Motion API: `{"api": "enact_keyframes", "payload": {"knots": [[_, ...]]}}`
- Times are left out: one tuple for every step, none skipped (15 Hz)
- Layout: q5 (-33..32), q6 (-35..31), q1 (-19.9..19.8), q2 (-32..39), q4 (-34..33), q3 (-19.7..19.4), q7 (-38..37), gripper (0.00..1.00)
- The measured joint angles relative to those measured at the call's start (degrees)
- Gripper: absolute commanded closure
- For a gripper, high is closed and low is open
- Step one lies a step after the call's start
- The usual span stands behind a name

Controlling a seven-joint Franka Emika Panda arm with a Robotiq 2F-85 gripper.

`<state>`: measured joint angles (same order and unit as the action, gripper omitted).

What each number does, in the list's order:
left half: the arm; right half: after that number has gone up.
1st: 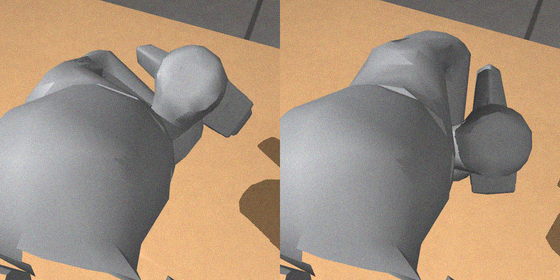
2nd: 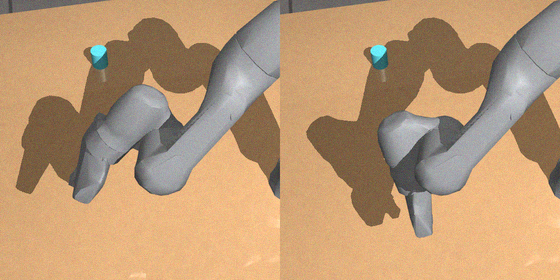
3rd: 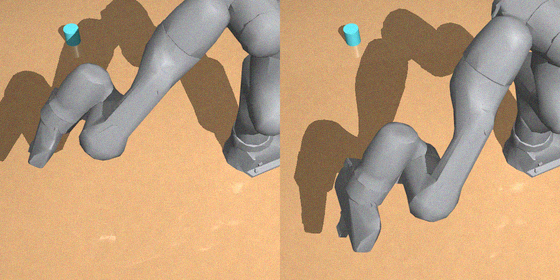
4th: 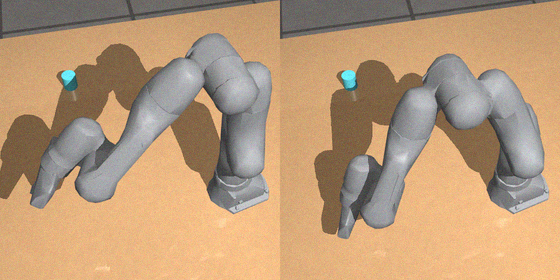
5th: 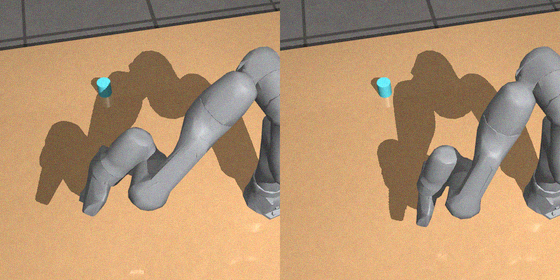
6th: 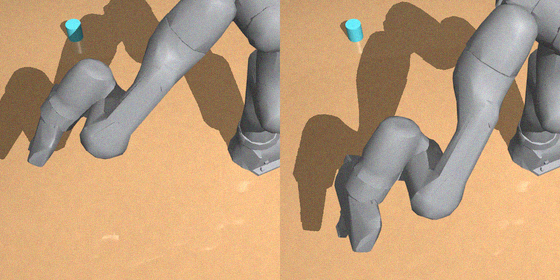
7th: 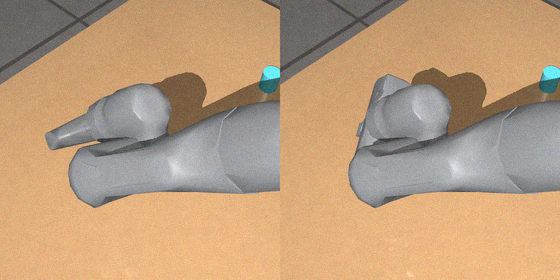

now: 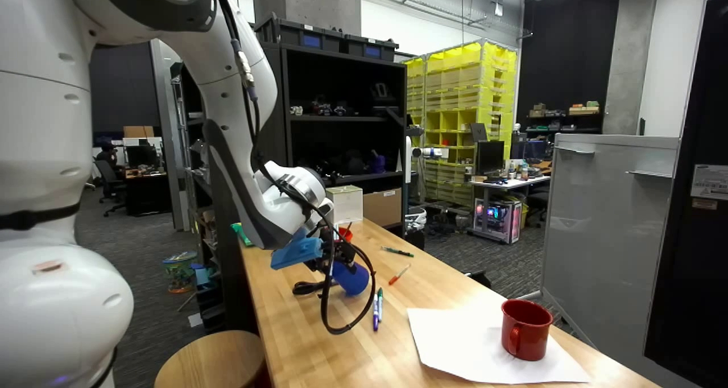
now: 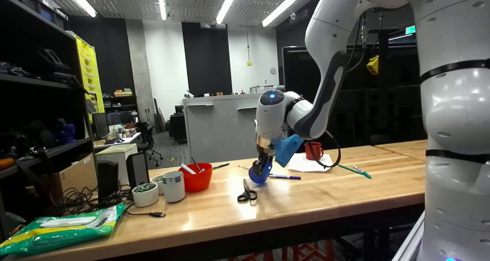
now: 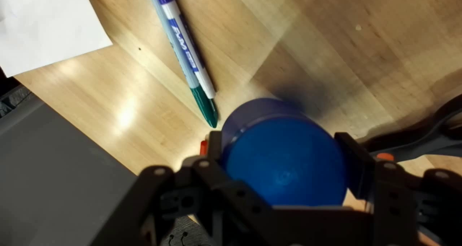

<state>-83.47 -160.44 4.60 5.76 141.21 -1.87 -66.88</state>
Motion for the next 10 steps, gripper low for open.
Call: {"api": "enact_keyframes", "payload": {"knots": [[-1.1,-0.5,-0.1,0.2,0.3,-0.1,-1.4,0.50],[-2.0,-1.1,-0.4,0.6,0.8,-0.2,-2.6,0.50],[-2.6,-1.9,-0.7,1.4,1.4,-0.4,-3.7,0.50],[-3.1,-2.7,-1.1,2.4,1.9,-0.6,-4.5,0.50],[-3.3,-3.5,-1.5,3.4,2.3,-0.9,-5.0,0.26],[-3.4,-4.2,-2.0,3.8,2.2,-1.2,-5.1,0.06],[-3.4,-5.0,-2.4,3.9,2.2,-1.4,-5.1,0.07],[-3.4,-5.8,-2.8,3.9,2.2,-1.6,-5.1,0.06],[-3.4,-6.3,-3.1,3.9,2.3,-1.7,-5.1,0.01],[-3.4,-6.6,-3.4,4.1,2.5,-1.7,-5.1,0.00]]}}
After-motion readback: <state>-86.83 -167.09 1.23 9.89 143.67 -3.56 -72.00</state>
